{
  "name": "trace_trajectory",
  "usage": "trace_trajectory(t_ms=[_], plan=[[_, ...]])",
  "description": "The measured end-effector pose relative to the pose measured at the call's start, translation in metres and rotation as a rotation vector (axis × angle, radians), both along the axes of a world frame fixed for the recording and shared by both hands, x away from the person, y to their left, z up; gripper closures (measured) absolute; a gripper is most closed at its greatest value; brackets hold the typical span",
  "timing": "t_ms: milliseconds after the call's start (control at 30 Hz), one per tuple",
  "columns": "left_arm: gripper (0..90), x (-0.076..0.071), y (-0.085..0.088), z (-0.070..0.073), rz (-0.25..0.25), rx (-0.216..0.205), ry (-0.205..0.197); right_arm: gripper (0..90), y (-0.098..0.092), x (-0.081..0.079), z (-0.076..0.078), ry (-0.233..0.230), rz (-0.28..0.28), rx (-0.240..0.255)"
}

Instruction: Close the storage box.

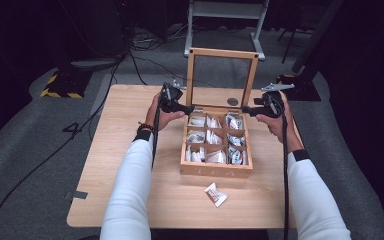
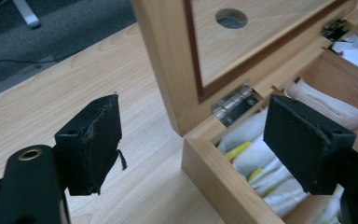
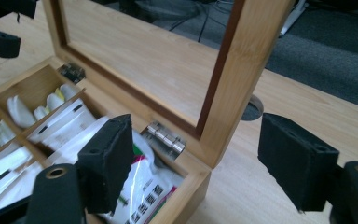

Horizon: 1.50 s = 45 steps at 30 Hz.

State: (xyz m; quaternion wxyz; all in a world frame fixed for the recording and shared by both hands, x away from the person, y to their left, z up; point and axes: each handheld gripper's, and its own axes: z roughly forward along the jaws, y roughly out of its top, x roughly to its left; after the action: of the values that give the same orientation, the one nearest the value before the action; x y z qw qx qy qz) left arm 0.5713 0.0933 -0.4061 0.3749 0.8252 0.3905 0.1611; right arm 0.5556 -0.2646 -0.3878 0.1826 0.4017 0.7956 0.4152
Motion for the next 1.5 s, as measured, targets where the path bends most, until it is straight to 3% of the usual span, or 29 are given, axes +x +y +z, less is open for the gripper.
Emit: trace_trajectory(t_ms=[367, 667, 833, 967, 1300, 1500], plan=[[19.9, 0.018, -0.007, -0.006, 0.042, -0.001, 0.024, 27.6, 0.007, 0.024, -0.011, 0.043, -0.021, 0.026], [20.4, 0.026, -0.023, -0.012, 0.016, -0.02, 0.045, 26.3, 0.022, 0.032, -0.017, 0.064, -0.017, 0.044], [21.9, 0.025, -0.036, -0.012, -0.015, -0.032, 0.043, 27.9, 0.02, 0.034, -0.018, 0.064, -0.022, 0.07], [19.7, 0.025, -0.037, -0.01, -0.007, -0.028, 0.046, 28.1, 0.02, 0.033, -0.018, 0.062, -0.026, 0.076], [23.4, 0.021, -0.032, 0.001, 0.004, -0.084, 0.001, 32.6, 0.018, 0.031, -0.015, 0.066, -0.029, 0.081], [29.7, 0.018, -0.029, 0.008, 0.008, -0.088, -0.019, 39.4, 0.017, 0.029, -0.013, 0.057, -0.053, 0.064]])
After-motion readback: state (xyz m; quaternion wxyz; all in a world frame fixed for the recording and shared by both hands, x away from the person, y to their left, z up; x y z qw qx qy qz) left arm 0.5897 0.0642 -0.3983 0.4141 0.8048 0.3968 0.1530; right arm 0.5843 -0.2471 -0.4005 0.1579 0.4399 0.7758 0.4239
